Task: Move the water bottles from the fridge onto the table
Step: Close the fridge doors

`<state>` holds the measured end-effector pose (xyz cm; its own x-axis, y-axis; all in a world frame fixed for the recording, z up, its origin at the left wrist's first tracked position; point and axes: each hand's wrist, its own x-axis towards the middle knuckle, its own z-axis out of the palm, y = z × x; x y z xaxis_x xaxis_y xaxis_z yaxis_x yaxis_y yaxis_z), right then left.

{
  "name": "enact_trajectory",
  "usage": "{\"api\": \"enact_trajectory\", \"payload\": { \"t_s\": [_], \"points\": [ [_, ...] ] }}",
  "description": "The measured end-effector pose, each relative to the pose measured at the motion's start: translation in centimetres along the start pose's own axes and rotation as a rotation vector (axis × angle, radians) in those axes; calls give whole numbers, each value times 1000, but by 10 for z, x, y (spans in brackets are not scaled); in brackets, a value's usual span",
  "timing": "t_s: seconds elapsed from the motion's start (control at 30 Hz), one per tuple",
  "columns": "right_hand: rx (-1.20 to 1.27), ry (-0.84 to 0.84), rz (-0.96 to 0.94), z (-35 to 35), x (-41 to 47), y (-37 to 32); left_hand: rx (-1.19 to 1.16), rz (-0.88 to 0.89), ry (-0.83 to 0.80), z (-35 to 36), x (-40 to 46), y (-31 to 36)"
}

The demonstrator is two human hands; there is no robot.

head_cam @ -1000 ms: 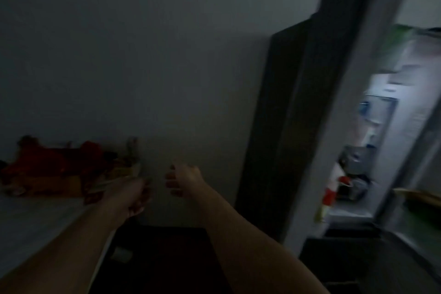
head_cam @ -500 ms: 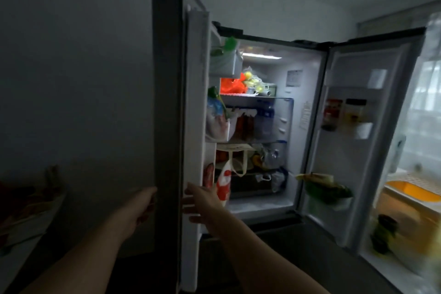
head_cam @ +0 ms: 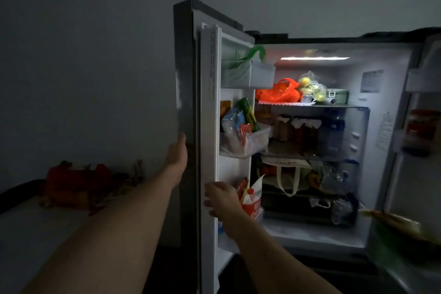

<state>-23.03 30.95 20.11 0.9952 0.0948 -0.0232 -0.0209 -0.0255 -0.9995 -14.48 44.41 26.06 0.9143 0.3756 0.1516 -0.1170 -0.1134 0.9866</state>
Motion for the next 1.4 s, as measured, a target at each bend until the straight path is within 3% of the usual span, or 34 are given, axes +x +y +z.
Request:
{"api": "enact_trajectory", "payload": {
  "t_s": [0.2,0.4,0.53,0.67,0.87,1.03,1.2,1.4],
  "points": [
    [-41,-47,-6,23,12,-7,20,-22,158,14,0,-2],
    [-235,659,-265,12,19,25,2,203,21,57,-32,-11],
    [-285,842,-280,-36,24,37,-157,323,-128,123,-57,2],
    [-315,945,-338,-118,40,40,-131,450,-83,198,-73,8],
    [-366,846,-443,-236,86,54,212,734,-73,311,-70,1],
    [-708,673,-600,-312,141,48,420,741,4,391,-39,8],
    [-1120,530,-642,-344,189,48,870,813,0,422,1,23],
    [-1181,499,-566,-346,210,53,888,828,-8,431,15,15]
  ]
}}
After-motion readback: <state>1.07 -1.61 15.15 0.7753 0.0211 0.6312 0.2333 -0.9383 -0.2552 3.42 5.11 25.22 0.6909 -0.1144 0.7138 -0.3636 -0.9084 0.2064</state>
